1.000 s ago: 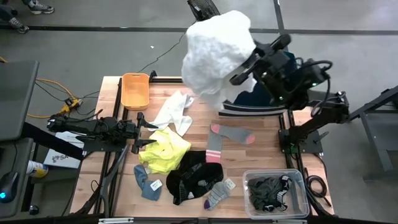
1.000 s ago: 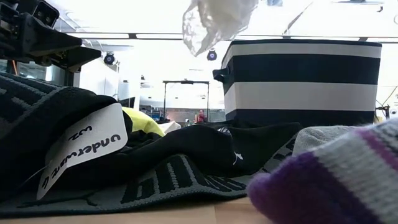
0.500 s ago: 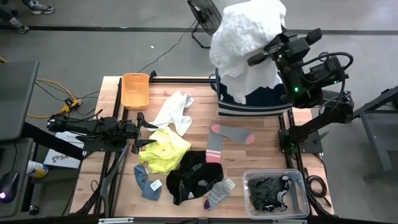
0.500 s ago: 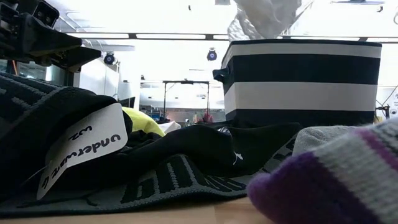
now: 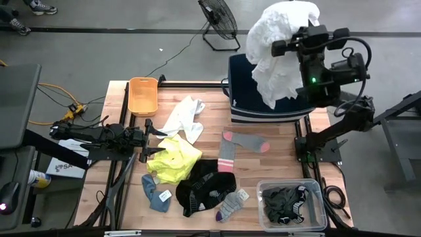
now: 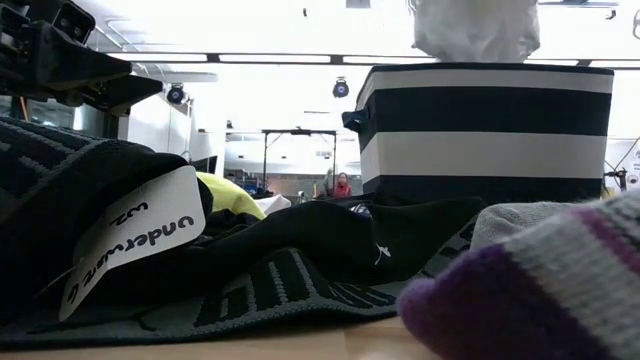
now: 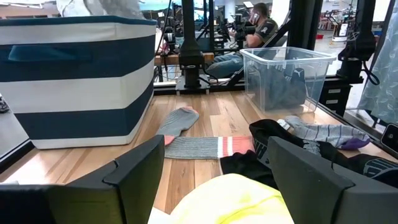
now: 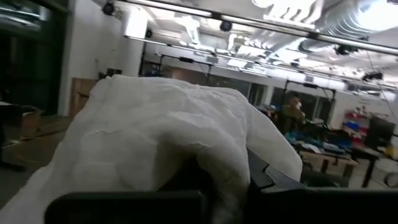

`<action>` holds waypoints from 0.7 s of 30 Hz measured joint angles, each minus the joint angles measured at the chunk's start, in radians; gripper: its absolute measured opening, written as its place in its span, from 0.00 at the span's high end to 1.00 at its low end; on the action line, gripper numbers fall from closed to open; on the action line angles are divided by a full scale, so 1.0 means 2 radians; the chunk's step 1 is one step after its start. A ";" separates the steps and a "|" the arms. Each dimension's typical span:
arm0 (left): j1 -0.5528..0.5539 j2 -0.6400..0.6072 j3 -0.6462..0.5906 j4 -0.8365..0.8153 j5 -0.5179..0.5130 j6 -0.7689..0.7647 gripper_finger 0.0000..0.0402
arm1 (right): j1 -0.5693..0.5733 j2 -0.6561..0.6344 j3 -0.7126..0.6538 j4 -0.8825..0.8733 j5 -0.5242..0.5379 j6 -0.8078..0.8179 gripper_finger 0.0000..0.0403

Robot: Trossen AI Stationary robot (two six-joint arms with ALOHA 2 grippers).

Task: Pick & Place Cloths
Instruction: Put the white shirt into the blue bin

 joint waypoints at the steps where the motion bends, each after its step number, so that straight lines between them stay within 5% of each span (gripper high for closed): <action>1: 0.000 0.000 0.000 0.000 0.000 0.000 0.30 | -0.008 0.000 0.000 -0.004 0.002 0.007 0.95; 12: 0.000 0.000 0.000 0.000 0.000 0.000 0.30 | -0.041 0.000 0.000 -0.069 0.029 0.064 0.95; 21: 0.000 0.000 0.000 0.000 0.000 0.000 0.30 | -0.056 0.000 0.000 -0.227 0.104 0.207 0.95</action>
